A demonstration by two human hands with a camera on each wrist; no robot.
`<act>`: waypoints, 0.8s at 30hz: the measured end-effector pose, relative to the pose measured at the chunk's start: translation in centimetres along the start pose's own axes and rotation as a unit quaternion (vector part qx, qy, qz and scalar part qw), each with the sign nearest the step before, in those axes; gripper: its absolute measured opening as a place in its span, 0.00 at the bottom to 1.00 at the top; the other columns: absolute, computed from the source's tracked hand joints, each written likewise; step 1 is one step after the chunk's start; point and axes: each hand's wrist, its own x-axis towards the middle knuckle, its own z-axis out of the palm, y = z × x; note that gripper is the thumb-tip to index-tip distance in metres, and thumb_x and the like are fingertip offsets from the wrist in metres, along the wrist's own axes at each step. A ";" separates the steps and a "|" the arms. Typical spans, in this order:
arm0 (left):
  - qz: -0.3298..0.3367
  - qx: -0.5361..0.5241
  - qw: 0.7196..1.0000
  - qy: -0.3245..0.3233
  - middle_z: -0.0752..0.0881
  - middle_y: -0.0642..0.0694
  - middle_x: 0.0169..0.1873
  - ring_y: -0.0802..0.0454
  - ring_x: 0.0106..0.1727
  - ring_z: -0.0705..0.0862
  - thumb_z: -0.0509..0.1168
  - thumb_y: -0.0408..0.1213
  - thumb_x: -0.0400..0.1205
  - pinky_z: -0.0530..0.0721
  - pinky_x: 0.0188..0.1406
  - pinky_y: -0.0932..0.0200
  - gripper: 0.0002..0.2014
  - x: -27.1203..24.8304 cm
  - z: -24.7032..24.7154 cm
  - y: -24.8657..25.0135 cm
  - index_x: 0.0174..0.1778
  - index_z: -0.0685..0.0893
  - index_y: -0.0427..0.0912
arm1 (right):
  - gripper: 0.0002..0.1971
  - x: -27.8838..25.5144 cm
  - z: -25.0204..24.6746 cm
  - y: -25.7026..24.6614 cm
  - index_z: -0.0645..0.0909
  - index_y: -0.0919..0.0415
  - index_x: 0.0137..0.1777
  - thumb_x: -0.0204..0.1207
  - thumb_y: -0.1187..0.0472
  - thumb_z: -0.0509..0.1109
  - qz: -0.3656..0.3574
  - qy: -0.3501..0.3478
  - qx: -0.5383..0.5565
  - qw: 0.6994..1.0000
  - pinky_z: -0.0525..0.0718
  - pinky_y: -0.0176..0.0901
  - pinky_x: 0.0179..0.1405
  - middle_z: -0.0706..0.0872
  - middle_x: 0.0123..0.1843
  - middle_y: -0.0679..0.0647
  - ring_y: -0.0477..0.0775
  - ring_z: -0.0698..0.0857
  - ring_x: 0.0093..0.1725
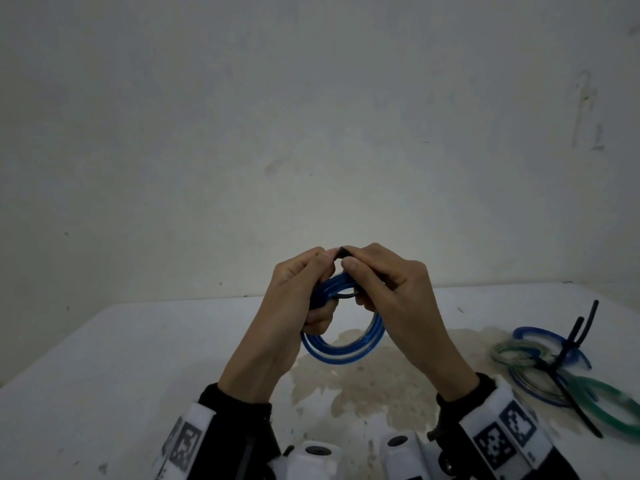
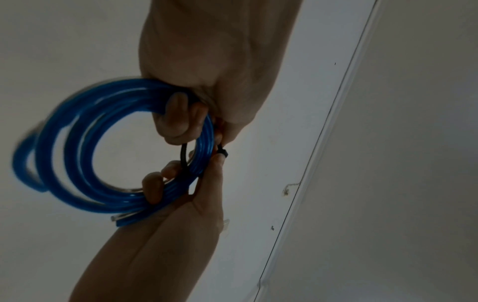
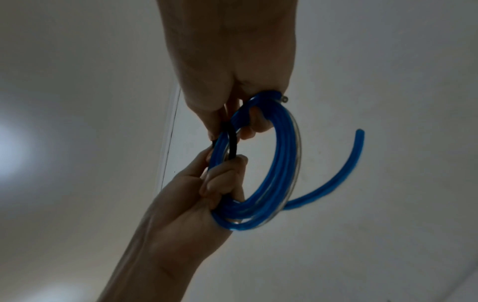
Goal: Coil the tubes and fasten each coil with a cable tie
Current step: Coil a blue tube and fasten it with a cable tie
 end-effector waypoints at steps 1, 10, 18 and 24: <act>0.002 0.002 1.000 0.005 0.63 0.46 0.20 0.55 0.16 0.57 0.55 0.40 0.85 0.53 0.20 0.59 0.17 0.0 0.0 0.0 0.29 0.65 0.41 | 0.07 0.0 0.1 0.2 0.85 0.57 0.52 0.78 0.63 0.66 -0.005 0.003 -0.010 1.000 0.77 0.32 0.29 0.82 0.35 0.49 0.46 0.79 0.29; 0.034 0.070 0.996 0.050 0.63 0.48 0.21 0.58 0.15 0.58 0.51 0.45 0.87 0.57 0.14 0.69 0.20 0.0 0.5 -0.3 0.29 0.70 0.43 | 0.13 -0.6 1.4 0.2 0.83 0.63 0.45 0.83 0.59 0.58 -0.013 -0.009 -0.093 0.996 0.72 0.33 0.31 0.77 0.31 0.49 0.47 0.75 0.30; 0.079 0.134 0.986 0.051 0.67 0.44 0.20 0.59 0.14 0.60 0.49 0.43 0.87 0.61 0.12 0.68 0.20 -0.1 1.0 -0.6 0.36 0.70 0.31 | 0.04 -0.5 1.0 -0.8 0.85 0.66 0.45 0.74 0.70 0.69 0.067 0.070 0.119 0.988 0.74 0.29 0.24 0.86 0.31 0.53 0.45 0.79 0.25; 0.124 0.212 0.968 0.050 0.70 0.56 0.15 0.60 0.15 0.63 0.49 0.42 0.88 0.62 0.17 0.67 0.18 0.1 0.9 -0.8 0.31 0.70 0.48 | 0.05 -0.4 0.3 -0.5 0.87 0.61 0.45 0.75 0.65 0.70 0.124 0.035 0.123 0.984 0.73 0.37 0.26 0.87 0.35 0.60 0.48 0.80 0.31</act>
